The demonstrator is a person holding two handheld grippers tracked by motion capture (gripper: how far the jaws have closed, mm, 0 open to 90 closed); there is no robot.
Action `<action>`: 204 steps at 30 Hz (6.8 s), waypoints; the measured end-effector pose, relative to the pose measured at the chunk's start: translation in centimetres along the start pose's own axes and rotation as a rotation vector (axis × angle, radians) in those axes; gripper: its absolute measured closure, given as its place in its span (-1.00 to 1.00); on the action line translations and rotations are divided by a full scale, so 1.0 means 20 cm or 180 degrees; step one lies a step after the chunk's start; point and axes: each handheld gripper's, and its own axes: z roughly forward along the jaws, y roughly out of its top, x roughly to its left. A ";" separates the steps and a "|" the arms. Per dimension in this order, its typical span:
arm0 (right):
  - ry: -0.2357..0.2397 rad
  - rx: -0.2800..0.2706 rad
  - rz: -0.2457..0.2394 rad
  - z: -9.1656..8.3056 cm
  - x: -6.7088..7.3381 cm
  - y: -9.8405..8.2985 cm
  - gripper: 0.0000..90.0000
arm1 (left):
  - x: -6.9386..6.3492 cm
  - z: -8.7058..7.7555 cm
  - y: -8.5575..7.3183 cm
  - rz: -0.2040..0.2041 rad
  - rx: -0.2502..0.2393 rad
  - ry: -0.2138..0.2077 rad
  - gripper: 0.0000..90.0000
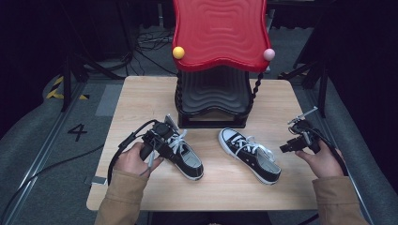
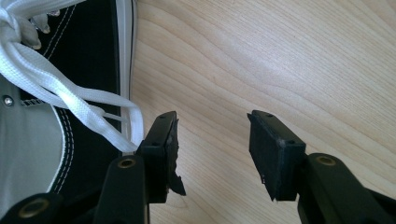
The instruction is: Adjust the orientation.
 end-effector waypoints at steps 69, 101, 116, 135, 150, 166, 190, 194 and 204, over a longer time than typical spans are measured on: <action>-0.0027 0.0046 -0.0134 0.06 -0.05 0.05 0.03 | -0.23 0.18 0.04 0.0290 0.0395 -0.0292 0.78; 0.0003 0.0066 -0.0189 0.13 -0.03 0.12 0.02 | -0.02 0.24 -0.12 -0.0516 0.0560 -0.0215 0.29; -0.0036 0.0071 -0.0134 0.14 -0.02 0.09 0.02 | 0.01 0.31 -0.06 -0.0737 0.0162 0.0123 0.45; -0.0107 0.0118 -0.0094 0.15 -0.03 0.02 0.02 | 0.06 0.32 -0.01 -0.0728 -0.0404 0.0339 0.68; -0.0125 0.0118 -0.0109 0.16 -0.03 0.01 0.02 | 0.00 0.24 -0.04 -0.0534 -0.0499 0.0623 0.91; -0.0138 0.0113 -0.0098 0.16 -0.04 0.00 0.02 | -0.17 0.10 0.00 -0.0153 -0.0631 0.0409 0.92; -0.0203 0.0167 0.0013 0.16 -0.06 -0.11 0.03 | -0.30 -0.16 0.20 0.0178 -0.0984 0.0466 0.91; -0.0203 0.0163 0.0015 0.16 -0.06 -0.11 0.04 | -0.30 -0.17 0.26 0.0206 -0.1003 0.0606 0.91; -0.0206 0.0186 -0.0026 0.15 -0.06 -0.15 0.11 | -0.26 -0.18 0.42 0.0106 -0.1110 0.0771 0.91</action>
